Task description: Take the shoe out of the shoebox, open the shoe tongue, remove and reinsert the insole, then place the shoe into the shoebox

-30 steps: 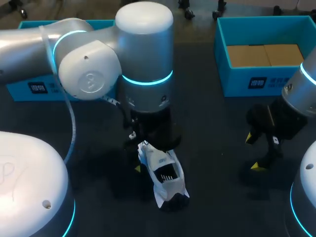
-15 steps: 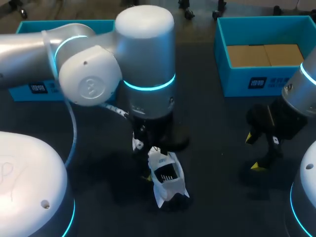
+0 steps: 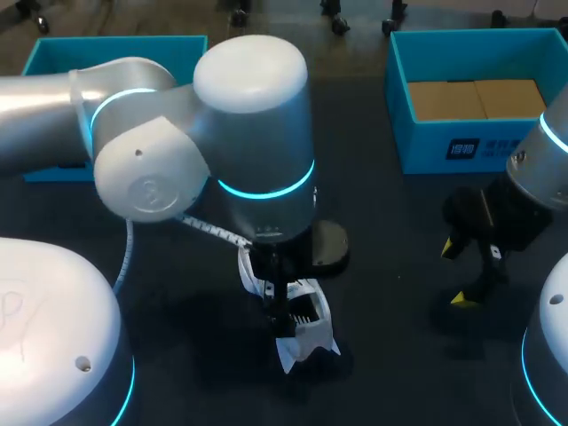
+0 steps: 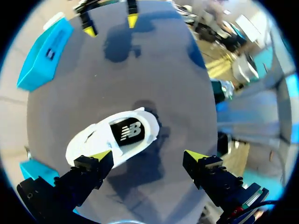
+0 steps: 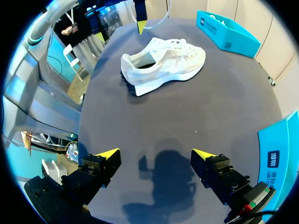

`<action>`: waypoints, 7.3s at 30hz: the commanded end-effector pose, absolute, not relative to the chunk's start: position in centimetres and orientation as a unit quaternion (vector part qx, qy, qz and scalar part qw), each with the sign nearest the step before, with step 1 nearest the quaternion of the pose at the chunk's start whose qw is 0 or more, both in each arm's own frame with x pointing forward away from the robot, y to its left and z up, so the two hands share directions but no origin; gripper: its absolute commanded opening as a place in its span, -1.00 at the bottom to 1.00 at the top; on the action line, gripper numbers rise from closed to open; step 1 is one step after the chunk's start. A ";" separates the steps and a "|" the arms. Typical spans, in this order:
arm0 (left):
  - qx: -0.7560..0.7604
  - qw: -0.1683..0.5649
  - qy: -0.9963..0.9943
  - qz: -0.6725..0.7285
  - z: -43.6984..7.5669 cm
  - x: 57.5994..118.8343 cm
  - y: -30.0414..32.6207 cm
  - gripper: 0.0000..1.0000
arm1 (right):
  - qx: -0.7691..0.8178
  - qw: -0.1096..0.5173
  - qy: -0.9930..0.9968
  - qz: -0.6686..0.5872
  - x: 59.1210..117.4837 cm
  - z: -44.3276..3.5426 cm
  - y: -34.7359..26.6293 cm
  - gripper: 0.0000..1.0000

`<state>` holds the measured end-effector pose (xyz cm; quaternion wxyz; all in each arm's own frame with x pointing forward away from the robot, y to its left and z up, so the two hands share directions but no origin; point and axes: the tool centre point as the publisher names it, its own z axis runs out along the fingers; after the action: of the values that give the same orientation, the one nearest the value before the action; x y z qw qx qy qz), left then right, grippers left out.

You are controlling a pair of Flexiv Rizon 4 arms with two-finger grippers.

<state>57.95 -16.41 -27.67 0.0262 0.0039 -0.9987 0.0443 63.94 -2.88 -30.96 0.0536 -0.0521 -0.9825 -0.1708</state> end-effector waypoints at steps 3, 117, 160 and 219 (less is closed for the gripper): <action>0.134 -0.003 -0.989 0.061 -28.0 57.2 -15.8 1.00 | -0.053 0.053 -0.983 -0.169 63.9 -31.0 -2.8 1.00; 0.079 0.002 -0.997 -0.005 -22.4 67.3 -12.9 -1.00 | -0.053 0.053 -0.983 -0.169 63.9 -31.0 -2.8 1.00; -0.018 0.009 -0.999 0.037 -15.8 84.6 -2.0 -1.00 | -0.053 0.053 -0.983 -0.169 63.9 -31.0 -2.8 1.00; -0.200 -0.041 -0.979 -0.004 -20.5 107.3 21.8 -1.00 | -0.053 0.053 -0.983 -0.169 63.9 -31.0 -2.8 1.00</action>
<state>108.87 22.17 -20.58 -0.0131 -0.2002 -0.9796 0.0056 63.93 -2.89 -30.96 0.0536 -0.0521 -0.9825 -0.1708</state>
